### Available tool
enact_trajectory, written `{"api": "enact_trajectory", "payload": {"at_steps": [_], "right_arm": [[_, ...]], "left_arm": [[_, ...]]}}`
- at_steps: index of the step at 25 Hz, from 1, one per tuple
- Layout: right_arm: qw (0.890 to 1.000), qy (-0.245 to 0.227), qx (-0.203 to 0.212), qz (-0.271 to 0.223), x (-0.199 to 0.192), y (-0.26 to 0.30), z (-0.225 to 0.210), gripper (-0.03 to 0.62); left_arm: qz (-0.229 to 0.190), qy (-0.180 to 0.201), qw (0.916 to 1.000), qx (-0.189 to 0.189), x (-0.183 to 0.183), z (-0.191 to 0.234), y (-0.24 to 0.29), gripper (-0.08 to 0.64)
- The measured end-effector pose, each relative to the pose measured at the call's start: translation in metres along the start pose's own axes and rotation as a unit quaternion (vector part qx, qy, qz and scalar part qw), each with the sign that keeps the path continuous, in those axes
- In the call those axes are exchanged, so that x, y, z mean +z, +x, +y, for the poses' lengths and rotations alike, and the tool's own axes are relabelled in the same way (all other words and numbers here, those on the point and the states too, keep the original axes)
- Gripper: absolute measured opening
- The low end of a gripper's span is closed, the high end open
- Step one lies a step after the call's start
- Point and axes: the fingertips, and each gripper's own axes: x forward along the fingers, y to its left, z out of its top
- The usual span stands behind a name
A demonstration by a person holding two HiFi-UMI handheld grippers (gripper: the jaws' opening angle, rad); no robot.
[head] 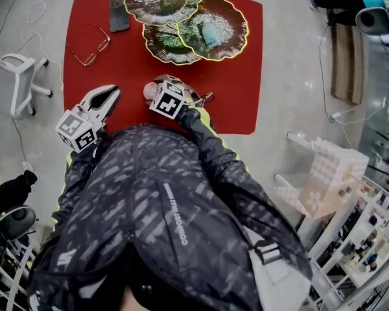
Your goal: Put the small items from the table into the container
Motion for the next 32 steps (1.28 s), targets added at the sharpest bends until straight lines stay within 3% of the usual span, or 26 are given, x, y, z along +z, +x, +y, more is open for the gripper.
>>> {"api": "enact_trajectory", "payload": {"at_steps": [8,20,32], "right_arm": [[1.000,0.017,-0.011,-0.007,-0.007,-0.005,0.007,0.301],[0.991,0.036,-0.076,-0.099,0.037,-0.067,-0.003,0.301],[0.983,0.048,-0.119,-0.133,0.066,-0.118,-0.014,0.301]], "left_arm": [[-0.007,0.009,0.9999,-0.003,0.012,-0.004,0.001,0.029],[-0.013,0.025,0.9994,-0.018,0.022,-0.014,0.006,0.029],[-0.033,0.035,0.9983,-0.034,0.044,-0.021,0.018,0.029]]}}
